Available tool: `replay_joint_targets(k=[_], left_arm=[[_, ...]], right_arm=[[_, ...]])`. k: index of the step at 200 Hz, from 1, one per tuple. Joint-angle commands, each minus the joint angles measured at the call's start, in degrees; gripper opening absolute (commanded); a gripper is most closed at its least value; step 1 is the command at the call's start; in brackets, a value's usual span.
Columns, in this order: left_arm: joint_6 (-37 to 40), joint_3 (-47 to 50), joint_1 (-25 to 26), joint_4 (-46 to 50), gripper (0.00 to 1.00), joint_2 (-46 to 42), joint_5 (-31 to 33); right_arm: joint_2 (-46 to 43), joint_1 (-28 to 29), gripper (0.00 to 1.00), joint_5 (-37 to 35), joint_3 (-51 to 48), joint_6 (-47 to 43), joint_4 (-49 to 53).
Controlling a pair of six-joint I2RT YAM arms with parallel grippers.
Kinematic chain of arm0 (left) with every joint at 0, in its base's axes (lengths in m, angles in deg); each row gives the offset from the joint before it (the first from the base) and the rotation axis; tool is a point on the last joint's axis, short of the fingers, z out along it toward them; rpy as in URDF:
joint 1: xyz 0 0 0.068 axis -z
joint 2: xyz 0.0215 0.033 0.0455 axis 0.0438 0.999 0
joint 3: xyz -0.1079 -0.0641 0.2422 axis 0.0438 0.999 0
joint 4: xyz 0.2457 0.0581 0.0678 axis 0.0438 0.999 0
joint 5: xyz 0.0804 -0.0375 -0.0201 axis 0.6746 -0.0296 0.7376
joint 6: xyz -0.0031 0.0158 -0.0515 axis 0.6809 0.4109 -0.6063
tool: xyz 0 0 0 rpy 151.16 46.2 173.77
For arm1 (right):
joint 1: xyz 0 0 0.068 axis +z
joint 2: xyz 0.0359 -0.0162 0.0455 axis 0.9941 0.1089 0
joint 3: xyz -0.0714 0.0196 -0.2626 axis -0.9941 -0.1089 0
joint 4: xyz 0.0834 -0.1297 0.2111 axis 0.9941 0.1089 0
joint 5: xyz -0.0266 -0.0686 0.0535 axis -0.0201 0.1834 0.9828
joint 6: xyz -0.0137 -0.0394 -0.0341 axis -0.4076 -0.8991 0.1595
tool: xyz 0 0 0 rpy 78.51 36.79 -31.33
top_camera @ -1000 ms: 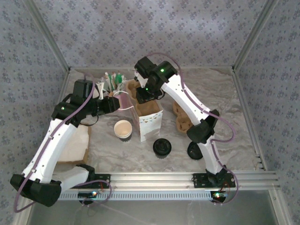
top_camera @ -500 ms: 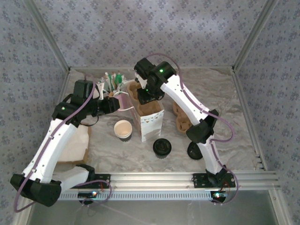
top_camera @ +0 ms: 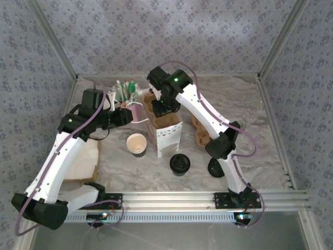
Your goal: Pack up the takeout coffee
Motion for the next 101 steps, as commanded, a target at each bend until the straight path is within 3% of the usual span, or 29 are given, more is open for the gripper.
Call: replay_joint_targets(k=[1, 101], left_arm=[[0.4, -0.1, -0.5, -1.1, 0.30, -0.3, 0.2], [0.3, 0.7, -0.5, -1.7, 0.30, -0.3, -0.1]], right_arm=[[1.6, 0.6, 0.32, -1.8, 1.8, -0.6, 2.3], [4.4, 1.7, 0.32, -4.7, 1.8, -1.0, 3.7]])
